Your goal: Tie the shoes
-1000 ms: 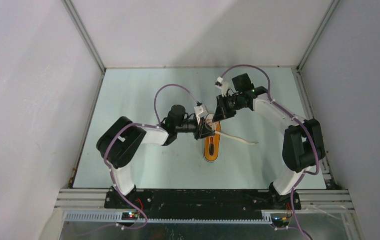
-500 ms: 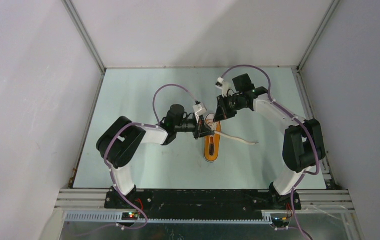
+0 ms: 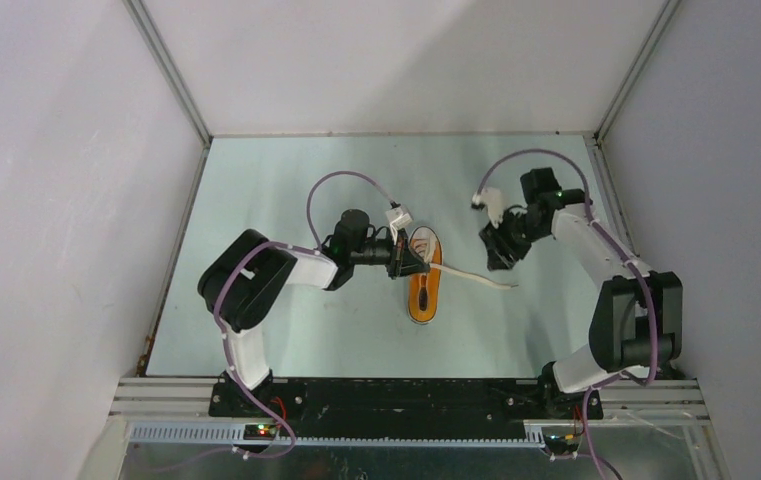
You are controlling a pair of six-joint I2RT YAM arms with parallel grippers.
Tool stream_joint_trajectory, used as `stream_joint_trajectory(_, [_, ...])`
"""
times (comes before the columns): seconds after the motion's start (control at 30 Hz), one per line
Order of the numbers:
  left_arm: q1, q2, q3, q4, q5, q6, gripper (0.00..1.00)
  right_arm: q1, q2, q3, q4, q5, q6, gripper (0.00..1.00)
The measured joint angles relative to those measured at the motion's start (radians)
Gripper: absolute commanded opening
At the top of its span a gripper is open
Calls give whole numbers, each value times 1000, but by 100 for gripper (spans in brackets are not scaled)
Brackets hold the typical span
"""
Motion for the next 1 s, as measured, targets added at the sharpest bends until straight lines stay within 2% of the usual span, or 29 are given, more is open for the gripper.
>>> stream_joint_trajectory(0.13, [-2, 3, 5, 1, 0, -8, 0, 6, 34, -150, -6, 110, -217, 52])
stream_joint_trajectory(0.3, [-7, 3, 20, -16, 1, -10, 0, 21, 98, -180, 30, 209, -355, 52])
stream_joint_trajectory(0.73, [-8, 3, 37, -63, 3, -8, 0, 97, 138, -234, 164, 373, -462, 50])
stream_joint_trajectory(0.77, [-8, 3, 39, -64, 3, -8, 0, 105, 138, -235, 164, 383, -469, 48])
stream_joint_trajectory(0.83, [-8, 3, 40, -70, 3, -8, 0, 111, 134, -240, 164, 390, -475, 31])
stream_joint_trajectory(0.87, [-8, 3, 42, -73, 3, -8, 0, 114, 129, -246, 165, 391, -481, 15])
stream_joint_trajectory(0.93, [-8, 3, 47, -80, 3, -8, 0, 119, 121, -260, 165, 400, -492, 1])
stream_joint_trajectory(1.0, [-8, 3, 51, -89, 3, -8, 0, 122, 114, -270, 167, 423, -493, 0])
